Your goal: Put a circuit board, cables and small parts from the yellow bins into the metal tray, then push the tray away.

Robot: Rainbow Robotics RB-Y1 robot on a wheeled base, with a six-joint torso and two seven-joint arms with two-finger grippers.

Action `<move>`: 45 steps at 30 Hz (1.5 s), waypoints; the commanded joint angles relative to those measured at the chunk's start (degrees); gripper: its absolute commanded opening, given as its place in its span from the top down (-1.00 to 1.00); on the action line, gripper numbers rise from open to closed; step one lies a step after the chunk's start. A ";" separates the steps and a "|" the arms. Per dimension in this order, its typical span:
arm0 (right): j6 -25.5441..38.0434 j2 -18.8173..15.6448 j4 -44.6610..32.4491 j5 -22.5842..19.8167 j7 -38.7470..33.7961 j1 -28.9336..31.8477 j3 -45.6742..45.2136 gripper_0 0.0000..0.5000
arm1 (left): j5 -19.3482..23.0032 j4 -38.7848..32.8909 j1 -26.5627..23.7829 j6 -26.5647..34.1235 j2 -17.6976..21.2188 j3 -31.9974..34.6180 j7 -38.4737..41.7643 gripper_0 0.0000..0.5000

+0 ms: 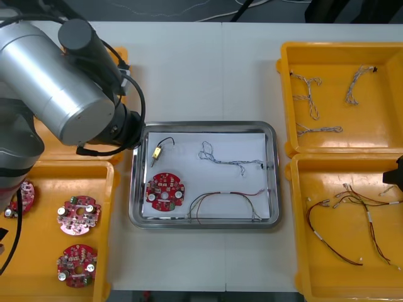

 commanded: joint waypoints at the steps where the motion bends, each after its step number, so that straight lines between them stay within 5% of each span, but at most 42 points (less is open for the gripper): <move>1: 0.18 -0.04 -1.82 -0.46 -2.41 0.98 -1.22 -1.00 | -2.36 -0.96 0.82 0.38 -1.81 -3.67 1.92 1.00; 32: 0.18 -0.04 -1.82 -0.46 -2.41 0.98 -1.22 -1.00 | -5.79 12.32 -4.54 -9.77 -9.45 -12.89 9.65 1.00; 45: 0.18 -0.04 -1.82 -0.46 -2.41 0.98 -1.22 -1.00 | -5.88 14.51 -5.51 -12.76 -9.89 -15.97 11.85 1.00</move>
